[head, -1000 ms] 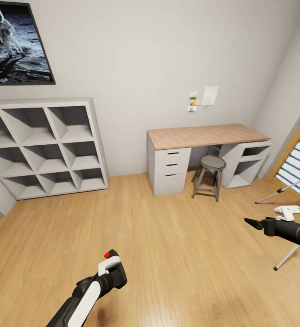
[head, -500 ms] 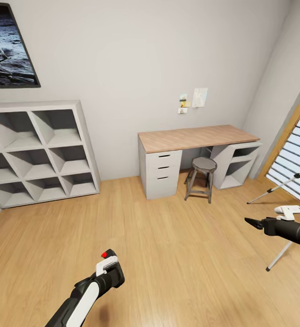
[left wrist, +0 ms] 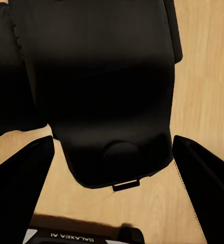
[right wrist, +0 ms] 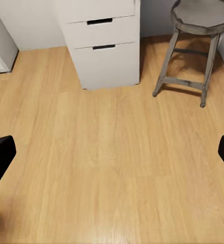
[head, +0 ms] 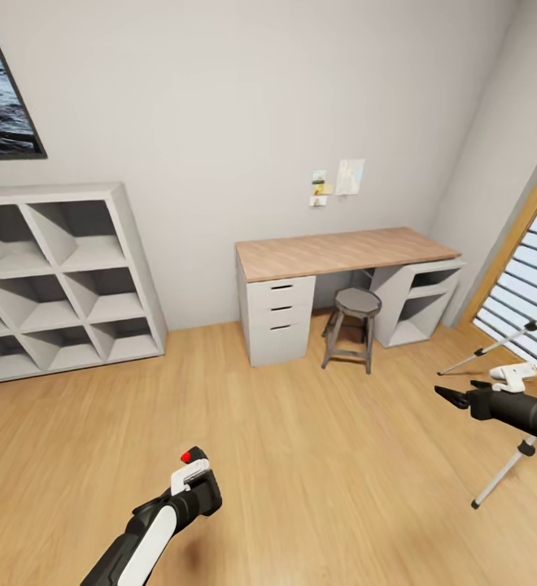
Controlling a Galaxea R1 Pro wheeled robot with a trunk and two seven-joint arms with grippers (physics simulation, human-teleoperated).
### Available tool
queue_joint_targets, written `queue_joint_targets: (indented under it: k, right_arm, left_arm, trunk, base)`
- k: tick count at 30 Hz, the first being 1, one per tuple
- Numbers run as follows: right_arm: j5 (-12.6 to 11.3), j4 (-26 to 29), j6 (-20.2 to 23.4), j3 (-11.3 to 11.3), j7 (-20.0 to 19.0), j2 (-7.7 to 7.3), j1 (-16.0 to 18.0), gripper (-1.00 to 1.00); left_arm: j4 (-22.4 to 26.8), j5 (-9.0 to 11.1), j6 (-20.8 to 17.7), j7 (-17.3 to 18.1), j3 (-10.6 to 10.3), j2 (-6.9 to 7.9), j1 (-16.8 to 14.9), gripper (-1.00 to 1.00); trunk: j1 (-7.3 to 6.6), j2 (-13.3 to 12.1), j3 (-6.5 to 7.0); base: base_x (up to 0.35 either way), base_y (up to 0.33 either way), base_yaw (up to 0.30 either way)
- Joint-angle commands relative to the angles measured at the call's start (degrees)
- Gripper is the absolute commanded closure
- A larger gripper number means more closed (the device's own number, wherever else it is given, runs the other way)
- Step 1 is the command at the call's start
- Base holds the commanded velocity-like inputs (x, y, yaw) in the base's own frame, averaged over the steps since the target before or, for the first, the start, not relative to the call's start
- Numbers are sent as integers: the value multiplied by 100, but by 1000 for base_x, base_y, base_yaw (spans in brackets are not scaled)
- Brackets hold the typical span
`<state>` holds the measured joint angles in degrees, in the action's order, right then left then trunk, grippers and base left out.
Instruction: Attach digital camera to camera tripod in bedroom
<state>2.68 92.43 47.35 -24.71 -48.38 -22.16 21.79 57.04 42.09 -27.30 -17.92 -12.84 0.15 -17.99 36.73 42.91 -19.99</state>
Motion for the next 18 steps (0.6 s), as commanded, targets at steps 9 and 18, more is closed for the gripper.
queue_joint_targets:
  k: [9, 18]
  right_arm:
    - [12, 3, -303, -9, -232, 21, 1, -100]
    - [15, 3, -237, -9, -238, 42, 1, -100]
  left_arm:
    - [-33, 59, -12, -57, -4, 4, -3, 100]
    - [-38, 62, -20, -55, 8, 7, -3, 100]
  trunk:
    - [4, 6, -7]
    - [4, 6, -7]
  base:
    - [253, -229, 0]
    - [170, -275, -44]
